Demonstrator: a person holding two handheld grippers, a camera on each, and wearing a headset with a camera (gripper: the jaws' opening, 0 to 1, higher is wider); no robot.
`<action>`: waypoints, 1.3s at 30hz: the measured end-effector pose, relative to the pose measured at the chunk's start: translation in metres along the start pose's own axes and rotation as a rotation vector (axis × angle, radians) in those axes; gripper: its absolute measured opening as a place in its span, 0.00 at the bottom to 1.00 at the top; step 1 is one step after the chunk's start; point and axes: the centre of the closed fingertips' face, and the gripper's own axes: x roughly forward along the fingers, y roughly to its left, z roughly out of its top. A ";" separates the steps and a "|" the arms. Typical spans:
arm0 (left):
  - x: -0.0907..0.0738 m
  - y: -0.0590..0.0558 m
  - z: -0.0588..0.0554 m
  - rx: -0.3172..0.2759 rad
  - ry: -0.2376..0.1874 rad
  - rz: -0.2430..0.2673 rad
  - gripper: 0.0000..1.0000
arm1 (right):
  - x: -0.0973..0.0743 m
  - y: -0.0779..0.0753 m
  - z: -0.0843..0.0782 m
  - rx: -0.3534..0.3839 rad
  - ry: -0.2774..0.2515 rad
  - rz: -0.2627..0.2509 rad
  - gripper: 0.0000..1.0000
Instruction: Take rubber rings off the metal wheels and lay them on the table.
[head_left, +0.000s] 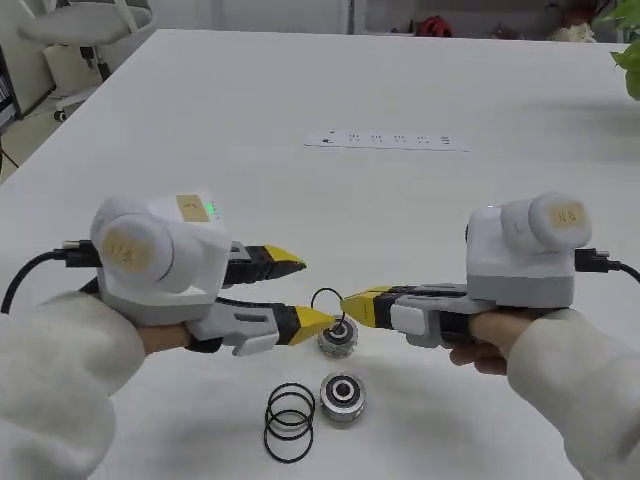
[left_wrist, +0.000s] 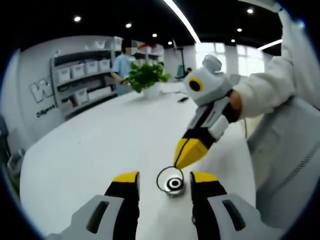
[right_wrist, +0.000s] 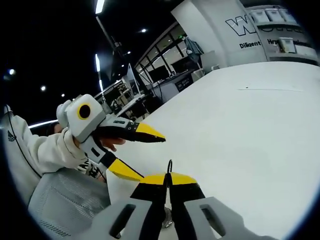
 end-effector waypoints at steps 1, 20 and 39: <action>-0.003 0.000 0.001 -0.002 -0.004 0.003 0.43 | 0.001 0.003 0.000 -0.001 0.004 0.010 0.00; -0.040 -0.013 -0.004 -0.041 -0.020 0.025 0.60 | 0.014 0.056 -0.029 0.010 0.161 0.184 0.00; -0.052 -0.023 -0.020 -0.054 0.032 0.023 0.61 | 0.018 0.058 -0.079 -0.046 0.376 0.190 0.00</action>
